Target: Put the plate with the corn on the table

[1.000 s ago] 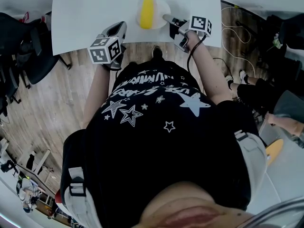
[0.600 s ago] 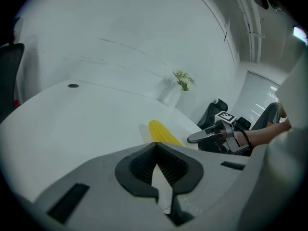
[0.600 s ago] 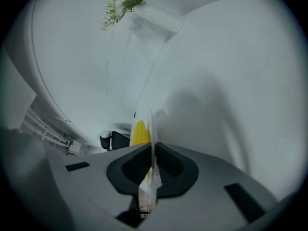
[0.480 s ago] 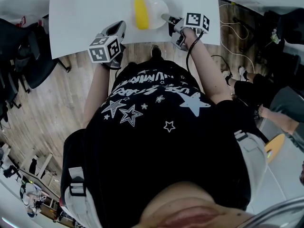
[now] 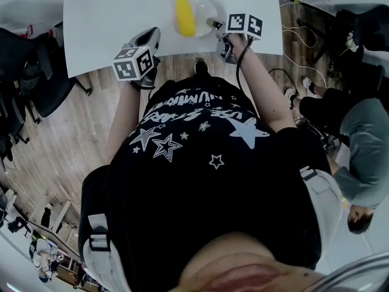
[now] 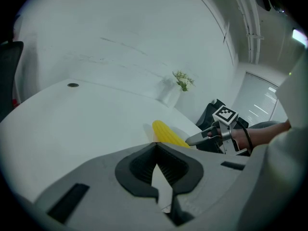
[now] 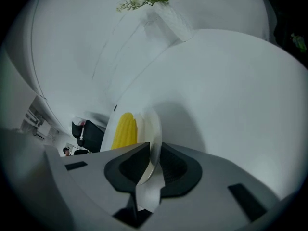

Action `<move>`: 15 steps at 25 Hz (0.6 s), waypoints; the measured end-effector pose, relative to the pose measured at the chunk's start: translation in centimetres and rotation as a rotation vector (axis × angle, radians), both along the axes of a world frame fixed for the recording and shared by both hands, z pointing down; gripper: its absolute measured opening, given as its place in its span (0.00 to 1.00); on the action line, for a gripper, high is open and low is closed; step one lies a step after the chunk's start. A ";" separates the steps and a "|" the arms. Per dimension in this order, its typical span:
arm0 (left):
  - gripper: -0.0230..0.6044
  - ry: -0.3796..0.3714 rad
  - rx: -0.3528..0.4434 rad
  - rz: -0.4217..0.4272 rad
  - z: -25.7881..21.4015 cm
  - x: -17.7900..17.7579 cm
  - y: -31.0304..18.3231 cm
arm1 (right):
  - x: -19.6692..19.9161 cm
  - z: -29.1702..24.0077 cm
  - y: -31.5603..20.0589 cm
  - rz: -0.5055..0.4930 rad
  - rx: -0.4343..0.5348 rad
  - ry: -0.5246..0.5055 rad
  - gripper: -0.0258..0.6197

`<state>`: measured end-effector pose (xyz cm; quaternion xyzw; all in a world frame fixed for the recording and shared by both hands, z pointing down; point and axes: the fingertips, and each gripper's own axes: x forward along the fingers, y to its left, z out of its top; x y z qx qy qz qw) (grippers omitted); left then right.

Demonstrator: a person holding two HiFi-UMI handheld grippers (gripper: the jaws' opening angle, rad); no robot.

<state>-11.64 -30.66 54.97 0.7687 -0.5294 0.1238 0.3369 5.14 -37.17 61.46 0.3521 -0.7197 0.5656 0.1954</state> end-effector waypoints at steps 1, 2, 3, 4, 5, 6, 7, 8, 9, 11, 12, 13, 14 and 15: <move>0.04 0.000 0.000 0.002 0.0 0.0 0.0 | 0.1 0.1 0.0 -0.001 0.007 0.022 0.14; 0.04 0.001 0.000 0.004 0.0 0.0 0.0 | 0.2 0.3 0.0 -0.001 0.014 0.040 0.15; 0.04 0.002 0.001 0.006 0.0 0.1 0.0 | 0.3 0.4 0.0 0.001 0.020 0.054 0.16; 0.04 0.003 0.002 0.009 0.0 0.0 0.0 | 0.3 0.5 0.0 0.002 0.026 0.067 0.16; 0.04 0.005 0.003 0.011 0.0 -0.1 0.1 | 0.2 0.5 0.1 0.004 0.032 0.081 0.16; 0.04 0.006 0.004 0.013 -0.1 -0.4 0.2 | 0.1 0.5 0.1 0.004 0.041 0.098 0.17; 0.04 0.007 0.005 0.015 -0.2 -0.7 0.4 | 0.0 0.4 0.2 0.003 0.053 0.119 0.18; 0.04 0.007 0.006 0.016 -0.3 -0.9 0.6 | 0.0 0.3 0.3 0.001 0.067 0.145 0.19; 0.04 0.007 0.007 0.018 -0.3 -1.1 0.8 | 0.0 0.3 0.4 0.000 0.084 0.174 0.20; 0.04 0.007 0.011 0.020 -0.4 -1.2 1.1 | 0.3 0.1 0.3 0.002 0.121 0.237 0.21; 0.04 0.007 0.012 0.021 -0.5 -1.2 1.2 | 0.5 0.1 0.3 0.003 0.139 0.264 0.23; 0.04 0.007 0.014 0.023 -0.6 -1.3 1.3 | 0.6 0.1 0.2 0.003 0.153 0.282 0.23; 0.04 0.007 0.016 0.025 -0.6 -1.3 1.4 | 0.7 0.0 0.3 0.003 0.164 0.293 0.23; 0.04 0.007 0.018 0.027 -0.7 -1.4 1.5 | 0.7 -0.1 0.4 0.004 0.172 0.300 0.23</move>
